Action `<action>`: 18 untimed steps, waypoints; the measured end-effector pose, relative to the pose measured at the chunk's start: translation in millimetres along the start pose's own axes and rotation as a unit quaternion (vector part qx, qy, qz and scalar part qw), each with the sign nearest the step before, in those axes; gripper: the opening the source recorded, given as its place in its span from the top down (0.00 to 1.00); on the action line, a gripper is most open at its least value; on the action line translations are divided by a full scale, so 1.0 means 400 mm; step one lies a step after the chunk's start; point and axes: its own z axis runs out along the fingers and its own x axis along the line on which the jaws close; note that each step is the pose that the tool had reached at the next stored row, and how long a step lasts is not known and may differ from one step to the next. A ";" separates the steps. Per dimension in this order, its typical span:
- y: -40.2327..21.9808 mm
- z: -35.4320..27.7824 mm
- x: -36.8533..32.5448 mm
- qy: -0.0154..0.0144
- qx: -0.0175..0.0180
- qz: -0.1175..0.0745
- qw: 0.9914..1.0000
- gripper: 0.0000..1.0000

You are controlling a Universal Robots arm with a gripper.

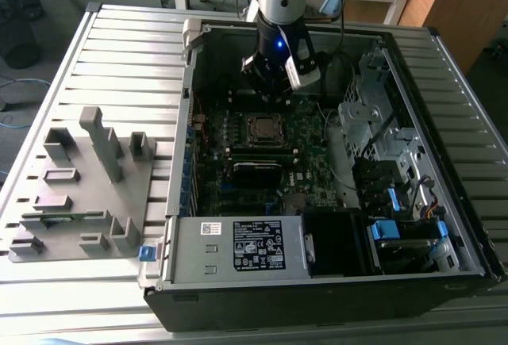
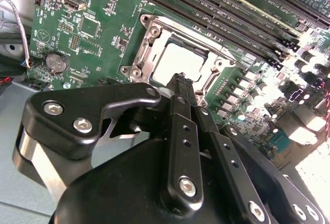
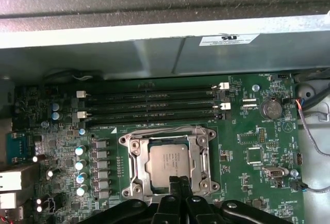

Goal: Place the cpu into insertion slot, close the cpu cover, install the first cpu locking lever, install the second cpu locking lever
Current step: 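Install the second cpu locking lever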

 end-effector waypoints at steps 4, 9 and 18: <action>-0.002 0.000 0.000 0.000 0.000 0.000 1.000 0.89; -0.006 0.000 -0.001 0.000 0.000 0.000 1.000 0.89; -0.015 -0.001 -0.001 0.000 0.000 0.000 1.000 0.89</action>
